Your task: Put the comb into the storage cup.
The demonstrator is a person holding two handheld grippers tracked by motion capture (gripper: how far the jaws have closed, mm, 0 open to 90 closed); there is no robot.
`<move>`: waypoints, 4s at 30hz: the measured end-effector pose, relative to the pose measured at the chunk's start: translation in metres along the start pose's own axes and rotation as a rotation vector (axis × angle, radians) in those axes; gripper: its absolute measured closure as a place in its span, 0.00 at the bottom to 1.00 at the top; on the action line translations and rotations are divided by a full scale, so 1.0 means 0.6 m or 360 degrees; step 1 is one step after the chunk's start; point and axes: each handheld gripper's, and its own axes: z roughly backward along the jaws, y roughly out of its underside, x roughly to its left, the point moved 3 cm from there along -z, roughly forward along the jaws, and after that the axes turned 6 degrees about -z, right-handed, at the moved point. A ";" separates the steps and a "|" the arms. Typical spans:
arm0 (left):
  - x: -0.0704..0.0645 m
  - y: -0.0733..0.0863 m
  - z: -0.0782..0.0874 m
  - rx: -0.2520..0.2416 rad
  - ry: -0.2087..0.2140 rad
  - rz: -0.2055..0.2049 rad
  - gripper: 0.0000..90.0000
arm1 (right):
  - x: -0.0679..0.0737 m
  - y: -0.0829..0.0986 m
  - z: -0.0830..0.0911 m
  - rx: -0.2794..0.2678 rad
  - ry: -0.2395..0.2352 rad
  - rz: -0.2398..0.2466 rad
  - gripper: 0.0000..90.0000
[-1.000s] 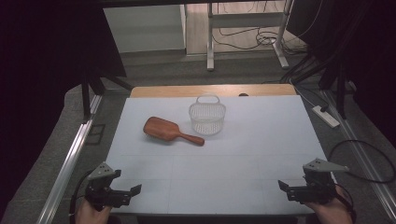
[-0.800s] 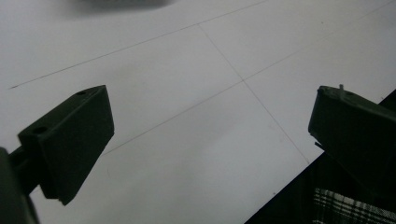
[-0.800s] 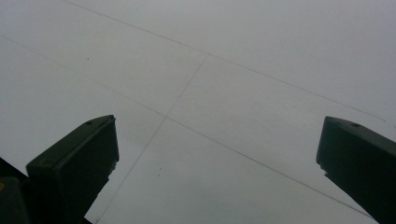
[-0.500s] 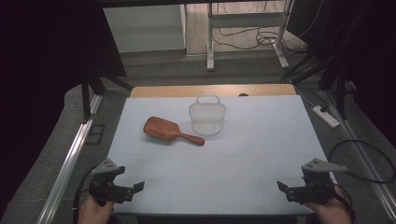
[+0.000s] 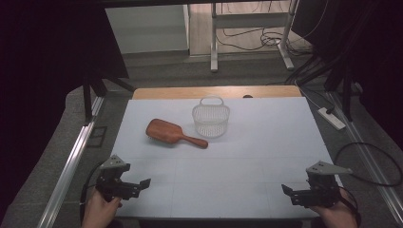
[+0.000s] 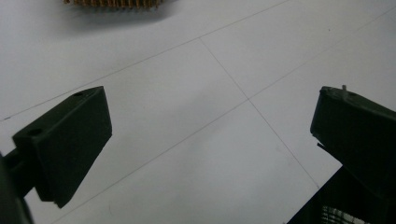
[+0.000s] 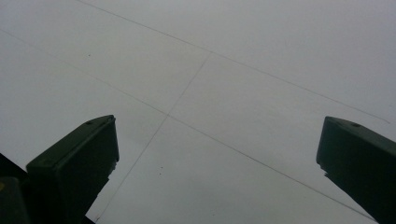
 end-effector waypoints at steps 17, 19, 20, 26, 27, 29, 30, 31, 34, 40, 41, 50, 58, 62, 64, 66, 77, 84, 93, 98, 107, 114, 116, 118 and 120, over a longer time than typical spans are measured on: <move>0.009 -0.036 -0.018 0.0024 0.0028 -0.0019 0.00 | 0.000 -0.001 -0.002 0.0013 0.0009 0.0003 0.00; 0.011 -0.041 -0.021 0.0030 0.0028 -0.0027 0.00 | 0.000 -0.001 -0.002 0.0015 0.0007 0.0004 0.00; 0.012 -0.043 -0.022 0.0031 0.0028 -0.0026 0.00 | 0.000 -0.001 -0.002 0.0016 0.0007 0.0003 0.00; 0.014 -0.058 -0.032 0.0052 0.0031 -0.0044 0.00 | 0.001 -0.001 -0.003 0.0021 0.0006 0.0003 0.00; 0.015 -0.060 -0.033 0.0052 0.0033 -0.0042 0.00 | 0.001 -0.001 -0.003 0.0022 0.0006 0.0004 0.00; 0.015 -0.062 -0.035 0.0053 0.0035 -0.0043 0.00 | 0.001 -0.001 -0.003 0.0022 0.0006 0.0004 0.00; 0.016 -0.065 -0.038 0.0058 0.0041 -0.0043 0.00 | 0.001 -0.001 -0.003 0.0020 0.0006 0.0002 0.00; 0.017 -0.067 -0.040 0.0062 0.0043 -0.0046 0.00 | 0.001 -0.001 -0.003 0.0019 0.0006 0.0000 0.00; 0.019 -0.073 -0.048 0.0080 0.0042 -0.0057 0.00 | 0.001 -0.001 -0.003 0.0021 0.0006 0.0004 0.00; 0.025 -0.084 -0.060 0.0101 0.0046 -0.0068 0.00 | 0.001 -0.001 -0.003 0.0023 0.0004 0.0006 0.00; 0.025 -0.084 -0.060 0.0101 0.0046 -0.0068 0.00 | 0.001 -0.001 -0.003 0.0023 0.0004 0.0007 0.00; 0.032 -0.104 -0.075 0.0110 0.0054 -0.0082 0.00 | 0.001 -0.001 -0.004 0.0026 0.0004 0.0009 0.00; 0.037 -0.120 -0.084 0.0112 0.0069 -0.0085 0.00 | 0.001 -0.001 -0.004 0.0026 0.0001 0.0012 0.00; 0.040 -0.129 -0.092 0.0113 0.0074 -0.0080 0.00 | 0.001 -0.001 -0.004 0.0027 0.0002 0.0011 0.00; 0.041 -0.136 -0.098 0.0116 0.0080 -0.0084 0.00 | 0.001 -0.001 -0.004 0.0026 0.0002 0.0012 0.00; 0.042 -0.141 -0.102 0.0117 0.0079 -0.0084 0.00 | 0.001 -0.001 -0.004 0.0026 0.0001 0.0012 0.00; 0.049 -0.157 -0.120 0.0143 0.0095 -0.0091 0.00 | 0.001 -0.001 -0.004 0.0027 -0.0002 0.0014 0.00; 0.055 -0.170 -0.131 0.0157 0.0094 -0.0087 0.00 | 0.001 -0.001 -0.004 0.0027 -0.0002 0.0013 0.00; 0.062 -0.185 -0.145 0.0155 0.0128 -0.0065 0.00 | 0.001 -0.001 -0.004 0.0030 -0.0005 0.0012 0.00; 0.066 -0.194 -0.157 0.0169 0.0126 -0.0080 0.00 | 0.001 -0.001 -0.004 0.0031 -0.0008 0.0010 0.00; 0.074 -0.207 -0.176 0.0188 0.0118 -0.0100 0.00 | 0.000 -0.001 -0.005 0.0033 -0.0011 0.0010 0.00; 0.078 -0.214 -0.186 0.0199 0.0115 -0.0111 0.00 | 0.000 -0.001 -0.005 0.0036 -0.0013 0.0012 0.00; 0.079 -0.216 -0.188 0.0205 0.0112 -0.0112 0.00 | 0.000 -0.001 -0.005 0.0036 -0.0013 0.0012 0.00; 0.081 -0.219 -0.191 0.0209 0.0112 -0.0114 0.00 | 0.000 -0.001 -0.005 0.0038 -0.0013 0.0012 0.00; 0.082 -0.222 -0.194 0.0211 0.0107 -0.0114 0.00 | 0.000 -0.001 -0.005 0.0038 -0.0013 0.0011 0.00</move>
